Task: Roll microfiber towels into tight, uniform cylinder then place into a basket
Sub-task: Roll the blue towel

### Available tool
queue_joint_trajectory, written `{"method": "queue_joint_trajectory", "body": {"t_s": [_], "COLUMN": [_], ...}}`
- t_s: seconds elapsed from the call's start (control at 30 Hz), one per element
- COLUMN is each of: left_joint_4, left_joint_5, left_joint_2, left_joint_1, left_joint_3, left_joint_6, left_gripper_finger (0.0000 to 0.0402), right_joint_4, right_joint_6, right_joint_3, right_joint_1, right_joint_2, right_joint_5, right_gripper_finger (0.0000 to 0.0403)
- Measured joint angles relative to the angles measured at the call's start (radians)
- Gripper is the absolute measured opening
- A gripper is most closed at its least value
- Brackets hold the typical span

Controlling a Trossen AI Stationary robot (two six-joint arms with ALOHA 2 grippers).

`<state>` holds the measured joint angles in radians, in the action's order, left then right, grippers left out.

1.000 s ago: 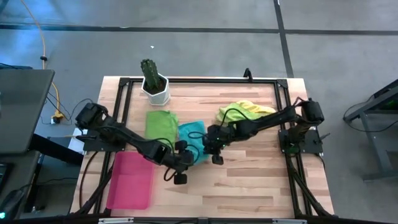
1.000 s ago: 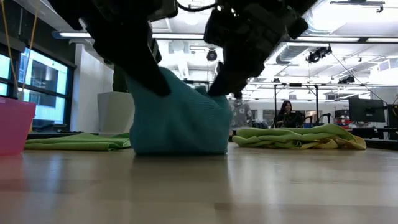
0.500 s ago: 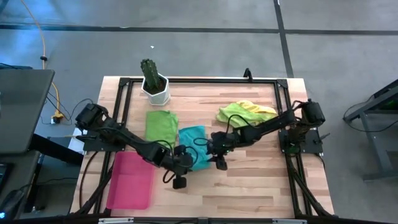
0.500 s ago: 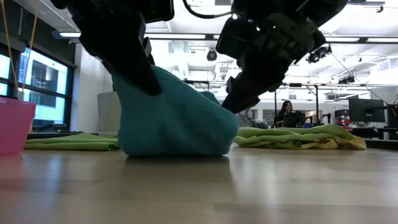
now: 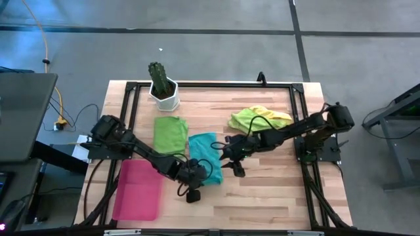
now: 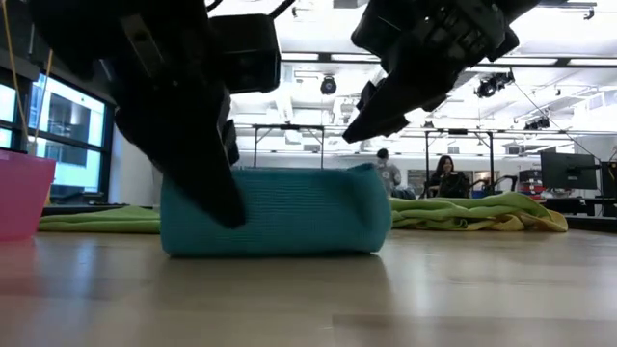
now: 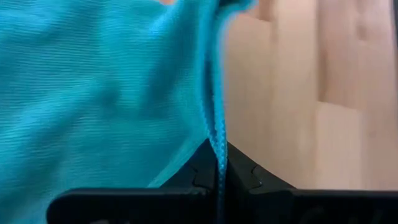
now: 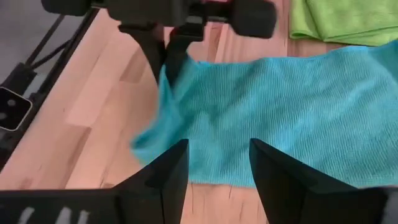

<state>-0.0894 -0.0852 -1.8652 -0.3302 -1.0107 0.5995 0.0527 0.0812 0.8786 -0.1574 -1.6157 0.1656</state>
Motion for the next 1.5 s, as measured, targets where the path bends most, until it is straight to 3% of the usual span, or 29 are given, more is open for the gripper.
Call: {"method": "queue_joint_trajectory", "body": {"t_s": [0.13, 0.37, 0.63, 0.87, 1.1, 1.37, 1.5], "left_joint_4": [0.006, 0.010, 0.008, 0.005, 0.004, 0.005, 0.015], "left_joint_5": [-0.001, -0.005, -0.006, -0.006, -0.005, -0.005, -0.018], "left_joint_2": [-0.005, -0.005, -0.005, -0.005, -0.005, -0.005, -0.005], "left_joint_1": [0.007, 0.007, 0.009, 0.008, 0.009, 0.009, 0.009], "left_joint_3": [0.000, 0.000, 0.000, 0.000, 0.000, 0.000, 0.000], "left_joint_6": [0.000, 0.000, 0.026, 0.026, 0.066, 0.163, 0.200], "left_gripper_finger": [0.0004, 0.0033, 0.0032, 0.0020, 0.0010, 0.0010, 0.0010], "right_joint_4": [0.126, 0.161, 0.315, 0.386, 0.438, 0.479, 0.565], "right_joint_6": [0.055, 0.151, 0.029, 0.023, -0.090, -0.054, -0.043], "right_joint_3": [-0.050, -0.130, -0.211, -0.244, -0.247, -0.246, -0.246], "right_joint_1": [0.000, -0.017, -0.135, -0.231, -0.213, -0.216, -0.258], "right_joint_2": [-0.002, -0.004, -0.005, -0.018, -0.027, -0.042, -0.098], "right_joint_5": [-0.001, 0.019, 0.018, -0.153, -0.166, -0.167, -0.217], "right_gripper_finger": [0.0161, 0.0161, 0.0161, 0.0161, 0.0161, 0.0161, 0.0161]}}
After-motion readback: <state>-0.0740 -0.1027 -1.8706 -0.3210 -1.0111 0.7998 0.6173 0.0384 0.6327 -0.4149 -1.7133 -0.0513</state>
